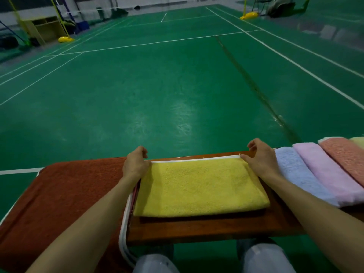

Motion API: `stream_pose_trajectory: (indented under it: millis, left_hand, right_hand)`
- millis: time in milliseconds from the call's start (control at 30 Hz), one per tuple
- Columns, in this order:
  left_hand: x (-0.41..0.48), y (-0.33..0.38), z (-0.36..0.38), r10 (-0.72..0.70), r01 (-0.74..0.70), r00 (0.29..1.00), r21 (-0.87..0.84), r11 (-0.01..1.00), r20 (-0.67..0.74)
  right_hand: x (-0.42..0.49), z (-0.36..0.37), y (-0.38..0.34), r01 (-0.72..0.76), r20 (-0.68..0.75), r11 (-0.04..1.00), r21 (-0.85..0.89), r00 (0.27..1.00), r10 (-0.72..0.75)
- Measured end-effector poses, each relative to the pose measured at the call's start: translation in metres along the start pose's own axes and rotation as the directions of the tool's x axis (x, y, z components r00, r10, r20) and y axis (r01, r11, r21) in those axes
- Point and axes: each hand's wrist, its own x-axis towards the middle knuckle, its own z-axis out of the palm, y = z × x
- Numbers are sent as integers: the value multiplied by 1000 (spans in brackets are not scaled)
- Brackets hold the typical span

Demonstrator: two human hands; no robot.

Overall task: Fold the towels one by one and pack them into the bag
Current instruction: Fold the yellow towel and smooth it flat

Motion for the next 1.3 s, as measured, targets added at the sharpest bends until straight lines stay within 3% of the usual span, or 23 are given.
stream_pose_trajectory:
  millis: [67,133,267,367,567,833,933,1067,1167,1300]
  left_hand:
    - [-4,24,5,101,-101,995,-32,994,7]
    - [-12,60,15,213,-199,969,-112,974,128]
    - [-34,135,48,342,-194,842,-358,913,417]
    - [-45,176,75,400,-152,762,-459,875,510]
    - [-54,214,111,361,-66,671,-433,899,647]
    - [-50,218,126,302,-132,720,-304,943,625]
    - [-54,220,129,316,-235,710,-211,949,629]
    - [-58,220,131,345,-316,728,-157,936,592]
    - [-58,217,130,334,-324,746,-124,938,576]
    - [-63,216,128,336,-344,766,-92,934,549]
  right_hand:
    - [-13,-6,-8,-24,-49,991,130,998,31]
    - [-33,-8,-14,-99,-30,942,320,993,115]
    - [-72,3,-18,-259,83,722,642,959,270]
    - [-89,12,-16,-286,101,642,711,946,309]
    - [-102,24,-3,-263,113,678,686,960,257]
    - [-101,27,1,-230,130,690,686,972,194]
    - [-102,26,1,-195,98,708,678,980,176]
    - [-109,18,-3,-160,40,610,776,978,206]
    - [-121,13,-5,-161,-27,525,836,943,332]
    - [-132,6,-2,-225,-3,401,888,869,495]
